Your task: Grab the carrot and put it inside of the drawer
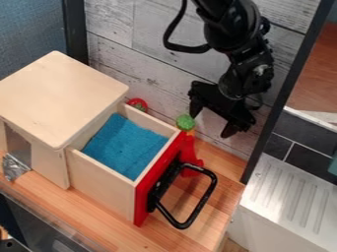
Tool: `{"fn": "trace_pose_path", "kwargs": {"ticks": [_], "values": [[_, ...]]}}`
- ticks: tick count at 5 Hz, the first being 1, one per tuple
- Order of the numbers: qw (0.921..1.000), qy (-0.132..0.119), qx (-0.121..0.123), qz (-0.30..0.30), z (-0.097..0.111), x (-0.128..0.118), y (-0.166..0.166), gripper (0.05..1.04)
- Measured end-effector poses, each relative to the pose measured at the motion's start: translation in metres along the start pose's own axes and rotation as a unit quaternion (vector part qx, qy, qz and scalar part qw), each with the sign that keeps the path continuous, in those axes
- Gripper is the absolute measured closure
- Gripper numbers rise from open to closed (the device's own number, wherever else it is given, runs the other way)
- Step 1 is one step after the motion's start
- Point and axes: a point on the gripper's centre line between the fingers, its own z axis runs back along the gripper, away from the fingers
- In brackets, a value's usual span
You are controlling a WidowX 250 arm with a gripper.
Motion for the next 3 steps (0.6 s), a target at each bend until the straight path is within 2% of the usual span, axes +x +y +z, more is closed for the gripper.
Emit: {"fn": "trace_pose_path", "kwargs": {"ticks": [3], "values": [[0.9992, 0.041, 0.002, -0.004, -0.012, -0.005, 0.018, 0.083]]}}
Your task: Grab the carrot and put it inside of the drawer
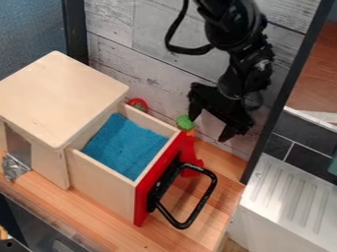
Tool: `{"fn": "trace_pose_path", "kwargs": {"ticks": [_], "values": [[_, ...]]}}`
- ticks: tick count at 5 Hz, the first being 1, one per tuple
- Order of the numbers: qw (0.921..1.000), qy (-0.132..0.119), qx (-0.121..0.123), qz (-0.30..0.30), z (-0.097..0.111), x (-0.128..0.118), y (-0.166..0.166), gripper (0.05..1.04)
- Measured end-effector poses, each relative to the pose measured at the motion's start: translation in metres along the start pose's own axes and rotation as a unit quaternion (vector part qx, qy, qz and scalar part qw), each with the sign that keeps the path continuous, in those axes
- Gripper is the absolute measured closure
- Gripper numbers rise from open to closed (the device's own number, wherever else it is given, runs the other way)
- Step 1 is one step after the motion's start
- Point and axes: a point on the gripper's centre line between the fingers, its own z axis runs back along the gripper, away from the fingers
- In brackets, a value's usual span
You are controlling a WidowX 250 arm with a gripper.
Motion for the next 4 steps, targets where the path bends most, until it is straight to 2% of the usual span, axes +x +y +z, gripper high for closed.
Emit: {"fn": "trace_pose_path", "kwargs": {"ticks": [2, 4], "values": [[0.9992, 0.033, 0.021, 0.012, -0.013, -0.008, 0.027, 0.085], [0.9986, 0.047, 0.019, 0.012, -0.015, -0.011, 0.041, 0.085]]}}
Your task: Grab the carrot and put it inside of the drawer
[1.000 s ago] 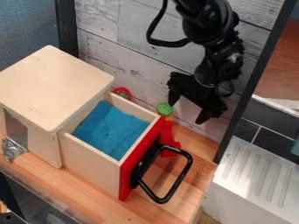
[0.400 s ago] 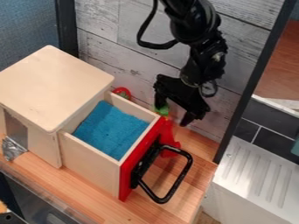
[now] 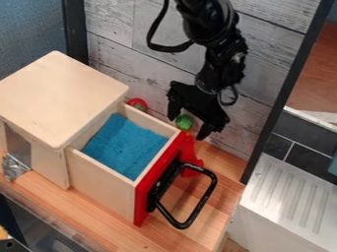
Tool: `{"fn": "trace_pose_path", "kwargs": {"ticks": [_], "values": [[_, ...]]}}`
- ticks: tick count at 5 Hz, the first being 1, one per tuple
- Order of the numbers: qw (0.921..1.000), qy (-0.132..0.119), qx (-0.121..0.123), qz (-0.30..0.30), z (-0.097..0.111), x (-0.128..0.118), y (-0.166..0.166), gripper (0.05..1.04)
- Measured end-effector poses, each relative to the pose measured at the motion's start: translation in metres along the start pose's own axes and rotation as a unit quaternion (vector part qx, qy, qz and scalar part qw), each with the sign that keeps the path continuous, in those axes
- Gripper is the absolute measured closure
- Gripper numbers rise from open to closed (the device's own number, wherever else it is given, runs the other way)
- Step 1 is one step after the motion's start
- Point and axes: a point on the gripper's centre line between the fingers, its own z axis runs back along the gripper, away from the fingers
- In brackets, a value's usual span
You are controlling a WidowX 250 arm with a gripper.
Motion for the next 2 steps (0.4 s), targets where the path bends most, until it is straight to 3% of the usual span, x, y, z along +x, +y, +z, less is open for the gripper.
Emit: {"fn": "trace_pose_path", "kwargs": {"ticks": [1, 2], "values": [[0.9985, 0.018, 0.010, 0.050, -0.009, -0.005, 0.042, 0.085], [0.9977, 0.024, 0.020, 0.061, -0.015, -0.007, 0.054, 0.136]]}}
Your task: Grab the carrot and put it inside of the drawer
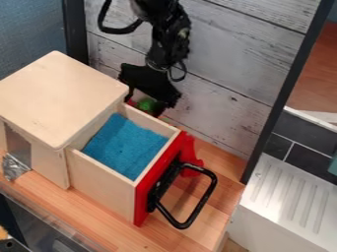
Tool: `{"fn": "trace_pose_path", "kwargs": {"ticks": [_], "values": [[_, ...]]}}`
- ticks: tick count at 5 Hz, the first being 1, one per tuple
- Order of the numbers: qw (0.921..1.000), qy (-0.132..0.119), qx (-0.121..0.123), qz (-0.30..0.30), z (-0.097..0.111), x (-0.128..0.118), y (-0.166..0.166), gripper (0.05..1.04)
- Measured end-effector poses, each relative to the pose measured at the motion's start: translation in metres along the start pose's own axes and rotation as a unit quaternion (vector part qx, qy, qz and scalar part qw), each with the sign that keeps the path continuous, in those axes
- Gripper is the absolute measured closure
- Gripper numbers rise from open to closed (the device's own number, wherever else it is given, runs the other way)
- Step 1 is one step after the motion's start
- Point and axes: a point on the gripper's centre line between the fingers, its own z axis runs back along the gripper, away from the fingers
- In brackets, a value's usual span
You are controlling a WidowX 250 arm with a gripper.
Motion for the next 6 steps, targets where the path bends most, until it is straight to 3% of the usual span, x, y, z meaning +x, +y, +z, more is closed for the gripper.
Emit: {"fn": "trace_pose_path", "kwargs": {"ticks": [1, 2, 3, 5, 6], "values": [[0.9999, 0.016, 0.006, 0.002, -0.013, -0.004, 0.002, 0.422], [0.9996, 0.019, 0.001, 0.020, -0.014, -0.004, 0.004, 0.560], [0.9995, 0.017, -0.010, 0.024, -0.008, -0.007, 0.003, 0.560], [0.9932, -0.063, -0.093, 0.030, 0.086, -0.003, -0.008, 0.560], [0.9908, -0.072, -0.113, 0.016, 0.101, -0.015, -0.010, 0.560]]}}
